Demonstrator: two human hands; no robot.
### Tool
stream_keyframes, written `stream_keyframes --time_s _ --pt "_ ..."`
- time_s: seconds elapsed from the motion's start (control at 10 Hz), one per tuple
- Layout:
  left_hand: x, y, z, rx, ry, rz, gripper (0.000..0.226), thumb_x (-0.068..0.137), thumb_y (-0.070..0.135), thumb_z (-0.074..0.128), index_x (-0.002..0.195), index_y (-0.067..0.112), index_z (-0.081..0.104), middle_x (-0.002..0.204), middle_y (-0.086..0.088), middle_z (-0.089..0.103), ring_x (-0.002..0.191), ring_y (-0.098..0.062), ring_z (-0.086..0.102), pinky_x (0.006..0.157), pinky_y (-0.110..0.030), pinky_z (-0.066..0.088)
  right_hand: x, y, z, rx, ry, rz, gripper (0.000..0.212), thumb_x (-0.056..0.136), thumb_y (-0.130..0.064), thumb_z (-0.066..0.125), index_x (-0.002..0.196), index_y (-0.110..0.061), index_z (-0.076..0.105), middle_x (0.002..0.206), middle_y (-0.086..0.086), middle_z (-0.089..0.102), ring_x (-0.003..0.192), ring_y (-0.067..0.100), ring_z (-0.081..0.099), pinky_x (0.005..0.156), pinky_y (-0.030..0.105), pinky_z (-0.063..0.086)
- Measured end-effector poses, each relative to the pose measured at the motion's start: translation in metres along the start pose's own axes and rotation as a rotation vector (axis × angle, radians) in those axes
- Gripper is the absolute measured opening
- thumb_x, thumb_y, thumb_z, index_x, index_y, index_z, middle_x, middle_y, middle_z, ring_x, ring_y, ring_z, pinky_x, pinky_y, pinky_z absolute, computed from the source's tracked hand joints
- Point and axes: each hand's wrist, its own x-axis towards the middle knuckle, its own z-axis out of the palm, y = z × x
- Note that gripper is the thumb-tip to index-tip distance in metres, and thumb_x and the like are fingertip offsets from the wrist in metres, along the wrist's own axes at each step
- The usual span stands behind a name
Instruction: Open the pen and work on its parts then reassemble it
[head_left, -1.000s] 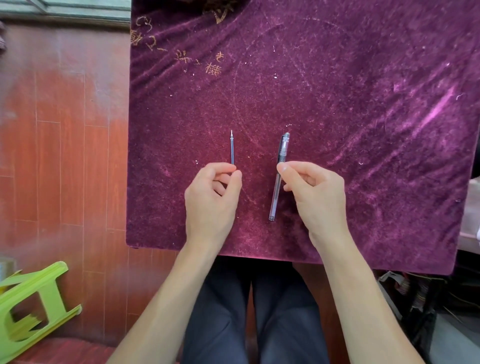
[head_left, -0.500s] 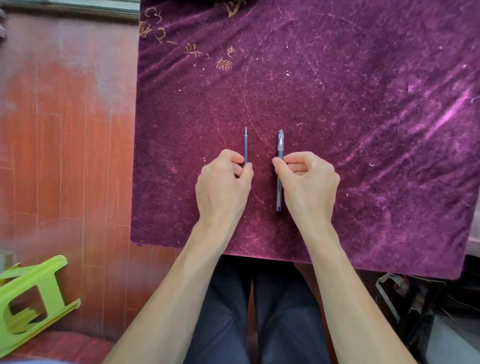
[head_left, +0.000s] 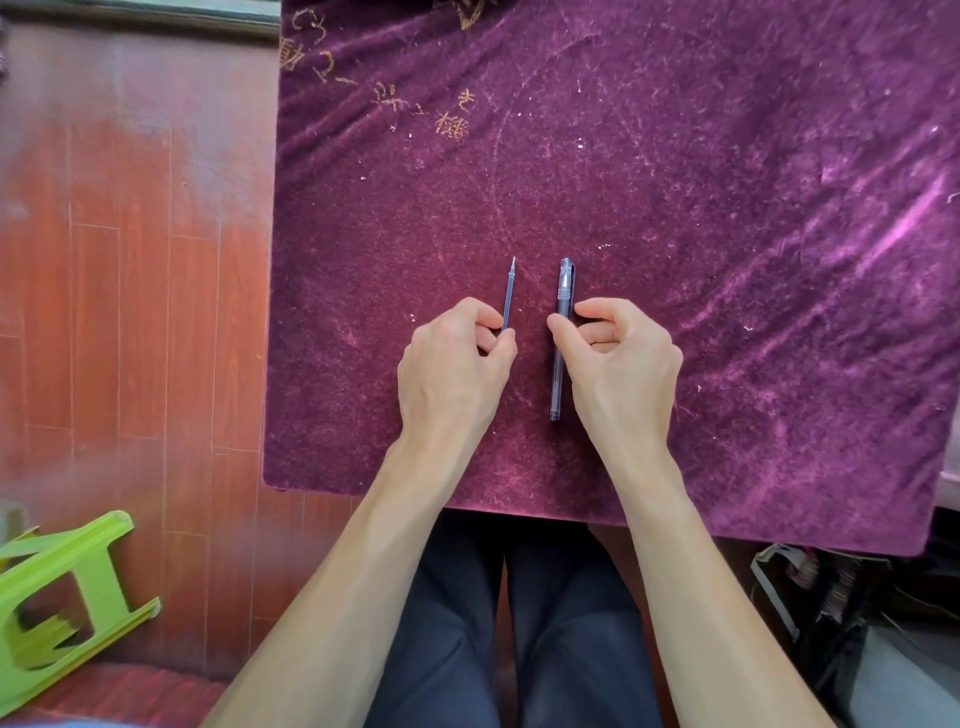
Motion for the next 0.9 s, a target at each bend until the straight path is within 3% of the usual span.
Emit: stream_keyframes --time_s 0.1,0.3,0.7,0.9 --pt "0.0001 0.0003 -0.0009 -0.012 0.0 -0.009 0.017 0.09 0.035 0.069 0.102 0.024 0.073 0.083 0.011 0.075 0.079 -0.011 0.071 0.086 -0.03 0.053 -0.001 -0.0007 -0.0002 0.011 -0.001 -0.002 0.03 0.09 -0.046 0.079 0.113 -0.027 0.077 0.075 -0.021 0.069 0.07 -0.005 0.07 0.068 0.009 0.052" --pt "0.0 0.0009 -0.0016 -0.016 -0.001 -0.027 0.019 0.089 0.036 0.069 0.102 0.024 0.074 0.084 0.01 0.076 0.077 -0.011 0.072 0.083 -0.035 0.057 -0.0006 0.0008 0.0004 0.025 0.005 -0.009 0.029 0.091 -0.043 0.079 0.113 -0.025 0.078 0.075 -0.02 0.068 0.085 -0.013 0.067 0.065 0.001 0.048" --pt "0.0021 0.0001 -0.0014 -0.012 -0.012 -0.04 0.019 0.088 0.038 0.069 0.1 0.025 0.074 0.081 0.011 0.075 0.075 -0.011 0.071 0.08 -0.037 0.058 0.0008 0.0028 0.0001 0.017 0.0 -0.026 0.028 0.091 -0.043 0.079 0.112 -0.024 0.078 0.073 -0.021 0.067 0.085 -0.015 0.065 0.064 -0.001 0.046" --pt "0.0015 0.0027 -0.0018 -0.039 0.009 -0.056 0.034 0.086 0.056 0.061 0.096 0.027 0.074 0.073 0.014 0.072 0.074 -0.008 0.07 0.076 -0.035 0.058 0.0001 0.0018 -0.0049 0.018 -0.014 -0.018 0.03 0.089 -0.049 0.079 0.111 -0.028 0.078 0.074 -0.02 0.069 0.084 -0.014 0.066 0.065 -0.001 0.046"
